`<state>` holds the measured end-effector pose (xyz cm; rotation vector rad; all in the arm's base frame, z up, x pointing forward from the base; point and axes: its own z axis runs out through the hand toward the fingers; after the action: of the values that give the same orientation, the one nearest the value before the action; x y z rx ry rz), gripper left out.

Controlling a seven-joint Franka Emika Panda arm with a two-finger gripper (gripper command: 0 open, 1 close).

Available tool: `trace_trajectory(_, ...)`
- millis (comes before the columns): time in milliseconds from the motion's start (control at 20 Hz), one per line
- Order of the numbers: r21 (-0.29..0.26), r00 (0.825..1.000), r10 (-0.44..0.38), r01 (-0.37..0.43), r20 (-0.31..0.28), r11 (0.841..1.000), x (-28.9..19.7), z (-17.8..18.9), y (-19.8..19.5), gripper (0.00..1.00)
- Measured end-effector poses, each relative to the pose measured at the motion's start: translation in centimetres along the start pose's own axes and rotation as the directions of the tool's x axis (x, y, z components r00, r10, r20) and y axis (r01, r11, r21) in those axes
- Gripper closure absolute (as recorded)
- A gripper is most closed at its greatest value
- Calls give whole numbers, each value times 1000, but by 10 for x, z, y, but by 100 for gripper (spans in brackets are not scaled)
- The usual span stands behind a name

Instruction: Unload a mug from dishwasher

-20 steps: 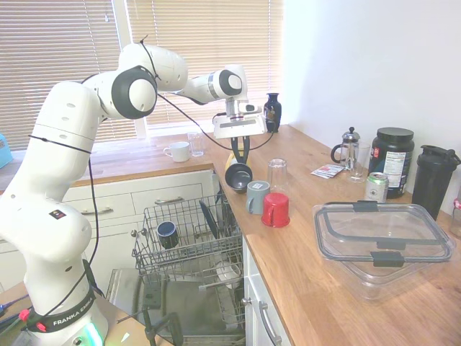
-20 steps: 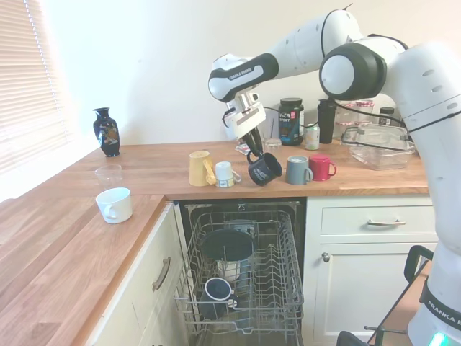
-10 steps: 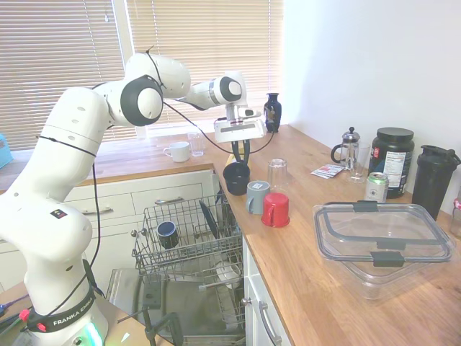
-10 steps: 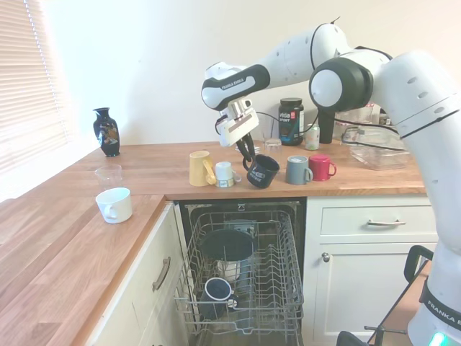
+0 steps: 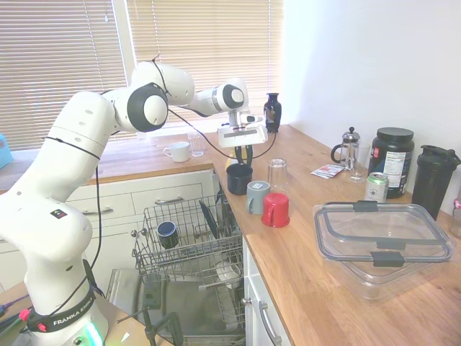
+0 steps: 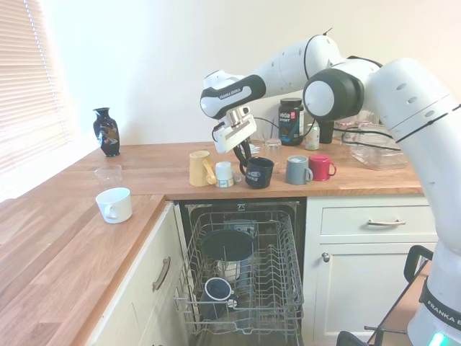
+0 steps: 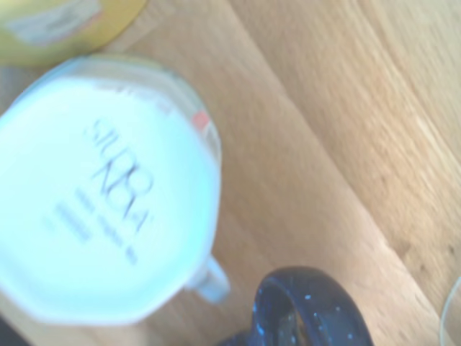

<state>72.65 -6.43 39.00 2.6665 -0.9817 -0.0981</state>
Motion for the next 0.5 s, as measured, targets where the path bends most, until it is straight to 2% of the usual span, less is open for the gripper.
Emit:
trace_trajectory(150, -11, 1000, 26, -26, 13, 1000, 7, 17, 3, 100)
trace_trajectory(500, -2, 998, 64, -64, 10, 998, 14, 20, 8, 100)
